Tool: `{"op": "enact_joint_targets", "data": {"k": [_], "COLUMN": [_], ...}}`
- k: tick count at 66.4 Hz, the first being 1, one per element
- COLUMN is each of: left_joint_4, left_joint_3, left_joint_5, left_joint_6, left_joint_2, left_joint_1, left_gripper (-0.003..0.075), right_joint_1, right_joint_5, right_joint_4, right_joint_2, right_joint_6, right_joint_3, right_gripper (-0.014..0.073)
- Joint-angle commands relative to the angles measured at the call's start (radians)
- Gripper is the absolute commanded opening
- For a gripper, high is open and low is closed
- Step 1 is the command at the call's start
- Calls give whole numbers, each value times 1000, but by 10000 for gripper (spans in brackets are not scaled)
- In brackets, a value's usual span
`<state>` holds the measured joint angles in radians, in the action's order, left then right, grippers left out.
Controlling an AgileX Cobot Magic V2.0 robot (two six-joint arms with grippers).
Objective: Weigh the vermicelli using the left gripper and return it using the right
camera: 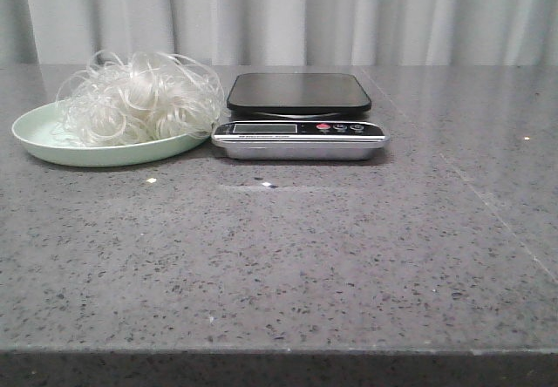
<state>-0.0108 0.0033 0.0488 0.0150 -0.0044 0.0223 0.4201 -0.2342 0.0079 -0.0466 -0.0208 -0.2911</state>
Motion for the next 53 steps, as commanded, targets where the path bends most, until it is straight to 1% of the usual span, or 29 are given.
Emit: {"op": "enact_joint_targets", "data": {"k": [1, 29, 33, 40, 41, 47, 53], "left_joint_4": [1, 1, 1, 1, 1, 1, 1], "left_joint_3": [6, 6, 6, 6, 6, 6, 6], "left_joint_5": [-81, -81, -81, -81, -81, -81, -81], "left_joint_6": [13, 13, 13, 13, 13, 13, 13], "left_joint_2": [-22, -22, -22, -22, -22, -22, -22], "left_joint_1": [-1, -1, -1, -1, -1, -1, -1], "left_gripper": [127, 127, 127, 127, 127, 127, 127], "right_joint_1": [-8, -17, -47, -161, -161, -247, -309], "right_joint_5": [76, 75, 79, 106, 109, 169, 228], "right_joint_4": [-8, -14, -14, -14, -14, -14, -14], "right_joint_2": [-13, -13, -13, -13, -13, -13, -13], "right_joint_6": [5, 5, 5, 5, 5, 5, 5], "right_joint_3": [-28, -23, -16, 21, 29, 104, 179], "right_gripper": [155, 155, 155, 155, 155, 155, 155]}}
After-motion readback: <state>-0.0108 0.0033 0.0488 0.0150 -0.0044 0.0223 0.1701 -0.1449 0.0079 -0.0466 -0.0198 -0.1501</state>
